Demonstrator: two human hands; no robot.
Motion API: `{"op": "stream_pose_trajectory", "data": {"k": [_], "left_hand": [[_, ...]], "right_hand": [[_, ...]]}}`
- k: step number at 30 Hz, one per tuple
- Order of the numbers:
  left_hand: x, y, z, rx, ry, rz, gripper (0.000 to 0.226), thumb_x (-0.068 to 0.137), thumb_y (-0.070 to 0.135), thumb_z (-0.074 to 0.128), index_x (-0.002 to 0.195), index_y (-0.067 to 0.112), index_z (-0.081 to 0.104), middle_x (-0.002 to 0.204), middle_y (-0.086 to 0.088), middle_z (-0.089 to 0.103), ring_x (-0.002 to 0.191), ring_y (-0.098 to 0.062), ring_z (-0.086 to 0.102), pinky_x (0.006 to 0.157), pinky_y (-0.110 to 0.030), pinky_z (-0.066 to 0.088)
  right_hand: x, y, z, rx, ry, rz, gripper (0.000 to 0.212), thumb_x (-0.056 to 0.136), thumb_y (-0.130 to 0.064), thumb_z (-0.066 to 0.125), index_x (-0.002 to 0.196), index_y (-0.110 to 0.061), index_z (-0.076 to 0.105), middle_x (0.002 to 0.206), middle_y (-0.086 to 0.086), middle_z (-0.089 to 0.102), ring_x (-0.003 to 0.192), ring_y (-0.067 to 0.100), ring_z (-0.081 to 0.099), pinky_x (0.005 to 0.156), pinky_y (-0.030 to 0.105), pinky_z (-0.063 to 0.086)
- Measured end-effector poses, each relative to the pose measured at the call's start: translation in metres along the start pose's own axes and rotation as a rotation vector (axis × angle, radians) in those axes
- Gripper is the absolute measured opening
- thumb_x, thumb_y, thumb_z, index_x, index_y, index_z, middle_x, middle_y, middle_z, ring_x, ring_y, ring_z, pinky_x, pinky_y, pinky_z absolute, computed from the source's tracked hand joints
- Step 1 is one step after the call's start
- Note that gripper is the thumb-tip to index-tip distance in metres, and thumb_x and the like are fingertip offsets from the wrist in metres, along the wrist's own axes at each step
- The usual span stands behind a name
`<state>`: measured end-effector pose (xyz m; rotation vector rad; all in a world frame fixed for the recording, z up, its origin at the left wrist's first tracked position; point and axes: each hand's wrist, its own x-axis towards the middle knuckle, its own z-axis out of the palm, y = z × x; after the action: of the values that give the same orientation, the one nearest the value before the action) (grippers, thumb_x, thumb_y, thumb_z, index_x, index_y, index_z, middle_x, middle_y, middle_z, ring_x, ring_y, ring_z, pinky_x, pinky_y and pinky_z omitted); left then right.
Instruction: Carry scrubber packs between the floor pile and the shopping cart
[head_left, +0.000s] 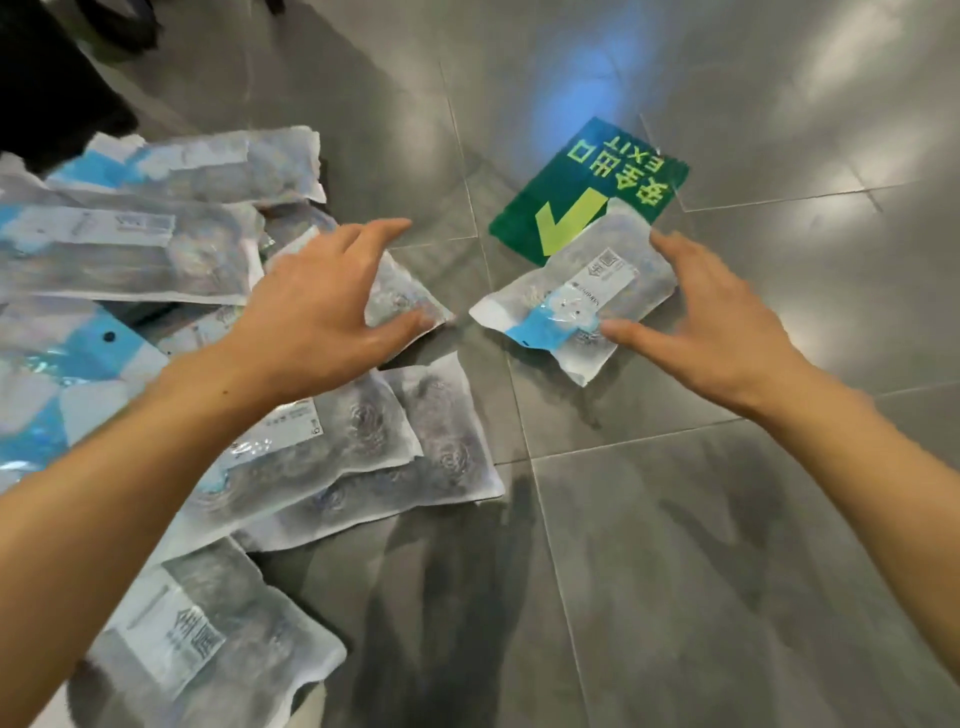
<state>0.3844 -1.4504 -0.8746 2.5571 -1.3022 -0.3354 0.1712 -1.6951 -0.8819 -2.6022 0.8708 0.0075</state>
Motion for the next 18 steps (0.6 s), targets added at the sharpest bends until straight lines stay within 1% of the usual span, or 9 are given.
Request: {"op": "stream_pose_trajectory", "data": {"k": [3, 7, 9, 11, 12, 13, 16, 17, 18], "left_hand": [[-0.001, -0.001, -0.006, -0.02, 0.019, -0.012, 0.089, 0.081, 0.074, 0.045, 0.152, 0.02, 0.037, 0.144, -0.01, 0.057, 0.13, -0.034, 0.055, 0.103, -0.052, 0.048], [0.001, -0.002, -0.003, 0.002, 0.026, 0.006, 0.086, 0.083, 0.072, 0.048, 0.152, 0.021, 0.037, 0.144, -0.008, 0.056, 0.13, -0.032, 0.054, 0.102, -0.048, 0.046], [0.0, -0.009, -0.002, 0.008, 0.022, -0.002, 0.086, 0.083, 0.071, 0.049, 0.153, 0.023, 0.037, 0.147, -0.007, 0.055, 0.131, -0.031, 0.054, 0.102, -0.048, 0.046], [-0.005, -0.018, -0.004, 0.003, 0.025, -0.013, 0.085, 0.083, 0.072, 0.049, 0.153, 0.024, 0.036, 0.147, -0.005, 0.054, 0.132, -0.029, 0.053, 0.103, -0.048, 0.047], [-0.01, -0.022, -0.006, -0.005, 0.029, -0.02, 0.084, 0.083, 0.071, 0.05, 0.152, 0.025, 0.037, 0.147, -0.005, 0.054, 0.132, -0.028, 0.053, 0.103, -0.047, 0.047], [-0.015, -0.026, -0.008, -0.015, 0.032, -0.03, 0.081, 0.085, 0.07, 0.054, 0.151, 0.026, 0.037, 0.146, -0.004, 0.054, 0.131, -0.028, 0.054, 0.103, -0.047, 0.047], [-0.033, -0.04, -0.009, -0.016, -0.003, -0.097, 0.08, 0.088, 0.068, 0.059, 0.153, 0.03, 0.033, 0.147, -0.005, 0.053, 0.129, -0.028, 0.055, 0.101, -0.049, 0.049], [-0.038, -0.047, -0.009, -0.017, -0.031, -0.128, 0.085, 0.085, 0.073, 0.057, 0.153, 0.03, 0.032, 0.147, -0.005, 0.053, 0.129, -0.028, 0.056, 0.101, -0.05, 0.049], [-0.043, -0.054, -0.008, -0.03, -0.061, -0.157, 0.091, 0.08, 0.079, 0.052, 0.153, 0.031, 0.032, 0.148, -0.005, 0.053, 0.129, -0.028, 0.056, 0.102, -0.051, 0.05]], "right_hand": [[-0.005, 0.001, -0.007, 0.038, 0.013, 0.063, 0.087, 0.087, -0.057, 0.071, 0.157, -0.02, 0.034, 0.163, 0.001, 0.037, 0.148, 0.023, 0.036, 0.117, 0.043, 0.032], [0.011, 0.013, 0.01, 0.446, 0.114, 0.367, 0.07, 0.09, -0.048, 0.073, 0.147, -0.016, 0.047, 0.145, 0.005, 0.055, 0.128, 0.023, 0.054, 0.107, 0.039, 0.044], [0.026, 0.015, 0.026, 0.684, 0.142, 0.537, 0.061, 0.092, -0.04, 0.074, 0.14, -0.01, 0.053, 0.132, 0.006, 0.06, 0.109, 0.018, 0.059, 0.091, 0.028, 0.048], [0.045, 0.019, 0.044, 0.864, 0.145, 0.649, 0.044, 0.092, -0.027, 0.075, 0.128, -0.006, 0.061, 0.111, 0.002, 0.067, 0.084, 0.011, 0.061, 0.065, 0.015, 0.048], [0.053, 0.017, 0.052, 0.964, 0.147, 0.693, 0.043, 0.089, -0.024, 0.078, 0.125, -0.007, 0.063, 0.11, 0.002, 0.07, 0.081, 0.011, 0.064, 0.059, 0.016, 0.05], [0.063, 0.02, 0.062, 1.054, 0.146, 0.731, 0.055, 0.081, -0.026, 0.084, 0.128, -0.008, 0.061, 0.116, 0.003, 0.072, 0.088, 0.015, 0.068, 0.065, 0.021, 0.055], [0.101, 0.045, 0.103, 1.108, 0.249, 0.831, 0.13, 0.029, -0.05, 0.099, 0.142, -0.01, 0.048, 0.133, 0.009, 0.066, 0.11, 0.026, 0.07, 0.091, 0.044, 0.06], [0.108, 0.039, 0.105, 1.088, 0.275, 0.872, 0.142, 0.025, -0.053, 0.101, 0.146, -0.009, 0.041, 0.138, 0.013, 0.062, 0.116, 0.03, 0.067, 0.096, 0.048, 0.058], [0.107, 0.02, 0.097, 1.039, 0.282, 0.921, 0.138, 0.039, -0.05, 0.102, 0.15, -0.008, 0.032, 0.145, 0.018, 0.054, 0.125, 0.033, 0.061, 0.102, 0.049, 0.054]]}}
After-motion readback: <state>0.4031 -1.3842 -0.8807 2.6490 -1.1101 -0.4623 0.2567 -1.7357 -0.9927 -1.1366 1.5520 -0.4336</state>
